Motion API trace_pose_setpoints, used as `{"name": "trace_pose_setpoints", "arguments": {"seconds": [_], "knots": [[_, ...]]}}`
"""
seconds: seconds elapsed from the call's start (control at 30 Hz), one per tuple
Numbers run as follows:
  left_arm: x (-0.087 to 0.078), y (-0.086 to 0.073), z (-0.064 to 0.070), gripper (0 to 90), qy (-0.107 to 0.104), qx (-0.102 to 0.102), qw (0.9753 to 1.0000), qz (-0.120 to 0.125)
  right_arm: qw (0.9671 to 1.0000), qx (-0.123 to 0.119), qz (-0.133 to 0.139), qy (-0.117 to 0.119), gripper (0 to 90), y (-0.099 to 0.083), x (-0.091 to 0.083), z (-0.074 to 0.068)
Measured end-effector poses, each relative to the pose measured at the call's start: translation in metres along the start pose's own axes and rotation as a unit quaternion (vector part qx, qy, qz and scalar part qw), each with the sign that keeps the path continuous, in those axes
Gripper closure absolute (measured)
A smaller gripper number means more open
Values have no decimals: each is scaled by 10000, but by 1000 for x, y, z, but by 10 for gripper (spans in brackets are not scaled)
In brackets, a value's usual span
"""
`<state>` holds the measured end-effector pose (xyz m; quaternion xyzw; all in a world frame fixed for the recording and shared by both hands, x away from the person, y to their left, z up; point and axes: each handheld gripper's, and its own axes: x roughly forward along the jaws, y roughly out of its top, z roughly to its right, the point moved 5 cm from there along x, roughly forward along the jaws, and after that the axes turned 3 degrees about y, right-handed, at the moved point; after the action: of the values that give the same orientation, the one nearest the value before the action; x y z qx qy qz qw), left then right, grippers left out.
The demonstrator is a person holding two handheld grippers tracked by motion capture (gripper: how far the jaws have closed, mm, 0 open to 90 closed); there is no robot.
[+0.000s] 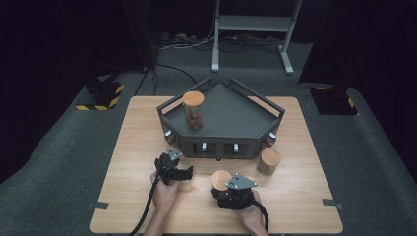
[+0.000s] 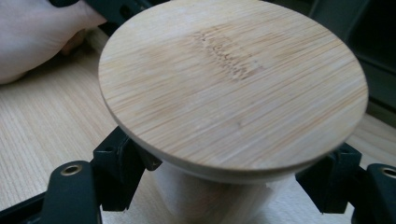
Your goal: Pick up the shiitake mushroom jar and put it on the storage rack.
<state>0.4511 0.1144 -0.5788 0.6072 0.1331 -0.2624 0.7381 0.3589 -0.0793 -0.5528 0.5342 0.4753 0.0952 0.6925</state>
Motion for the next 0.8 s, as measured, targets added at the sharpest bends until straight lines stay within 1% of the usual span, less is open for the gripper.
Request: {"name": "trace_pose_setpoints", "arguments": {"seconds": [0.03, 0.1, 0.27, 0.57, 0.8], "knots": [[0, 0, 0, 32, 0, 0, 10000, 0, 10000, 0, 0, 0, 253, 0, 0, 0], [0, 0, 0, 32, 0, -2, 10000, 1, 10000, 63, 9, -67, 253, 5, -6, 6], [0, 0, 0, 32, 3, 7, 10000, -4, 9998, 123, 7, -127, 253, 10, -13, 14], [0, 0, 0, 32, 3, 6, 10000, -5, 9997, 207, 34, -156, 253, 16, -20, 21], [0, 0, 0, 32, 3, 5, 10000, -4, 9996, 259, 72, -111, 253, 29, -28, 27]]}}
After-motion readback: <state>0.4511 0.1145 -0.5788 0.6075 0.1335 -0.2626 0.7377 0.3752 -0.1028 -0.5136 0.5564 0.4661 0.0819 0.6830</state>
